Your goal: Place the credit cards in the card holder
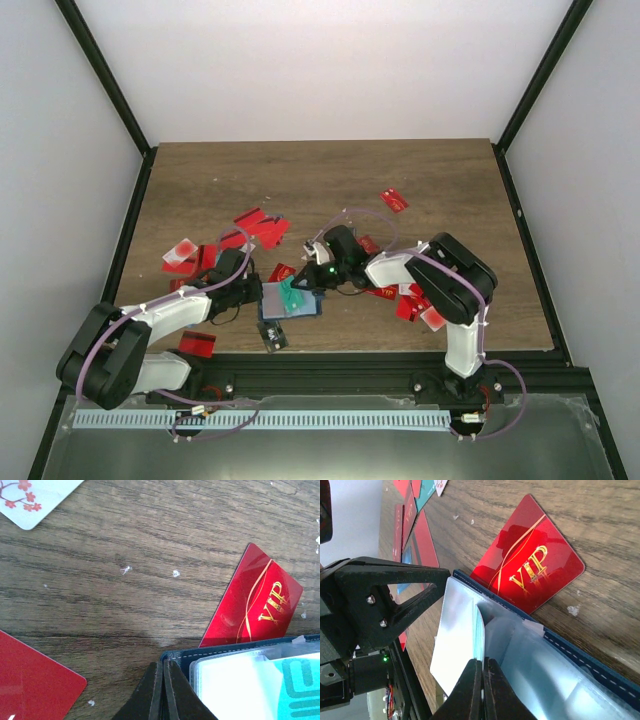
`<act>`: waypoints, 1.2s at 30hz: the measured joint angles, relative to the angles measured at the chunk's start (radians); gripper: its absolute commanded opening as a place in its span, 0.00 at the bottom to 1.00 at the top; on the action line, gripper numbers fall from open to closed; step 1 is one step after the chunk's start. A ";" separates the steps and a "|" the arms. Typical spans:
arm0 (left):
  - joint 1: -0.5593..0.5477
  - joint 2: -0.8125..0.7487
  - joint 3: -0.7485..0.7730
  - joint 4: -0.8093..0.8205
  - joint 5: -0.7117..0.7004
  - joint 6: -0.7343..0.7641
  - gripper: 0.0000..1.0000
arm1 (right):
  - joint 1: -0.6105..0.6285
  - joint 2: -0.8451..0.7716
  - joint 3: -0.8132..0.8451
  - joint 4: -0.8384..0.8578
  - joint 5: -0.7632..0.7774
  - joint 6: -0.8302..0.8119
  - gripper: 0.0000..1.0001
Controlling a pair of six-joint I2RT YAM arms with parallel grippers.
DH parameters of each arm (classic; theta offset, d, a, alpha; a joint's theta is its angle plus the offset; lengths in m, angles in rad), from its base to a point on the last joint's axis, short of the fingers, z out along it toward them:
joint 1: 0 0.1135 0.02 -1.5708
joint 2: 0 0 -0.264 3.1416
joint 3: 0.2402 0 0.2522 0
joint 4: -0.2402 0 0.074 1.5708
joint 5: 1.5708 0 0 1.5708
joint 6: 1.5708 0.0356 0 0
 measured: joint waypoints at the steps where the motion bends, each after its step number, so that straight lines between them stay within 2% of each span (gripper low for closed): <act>1: 0.000 0.000 0.000 0.000 0.000 -0.001 0.04 | 0.000 0.004 -0.004 0.016 -0.002 0.015 0.01; 13: 0.000 -0.016 -0.018 0.011 0.002 -0.030 0.04 | -0.001 0.060 -0.008 0.162 -0.033 0.139 0.01; 24: 0.000 -0.058 -0.051 0.015 0.001 -0.119 0.04 | 0.011 0.096 -0.064 0.320 -0.051 0.229 0.01; 36: 0.000 -0.064 -0.056 0.015 -0.002 -0.157 0.04 | 0.063 0.104 -0.076 0.378 -0.011 0.291 0.01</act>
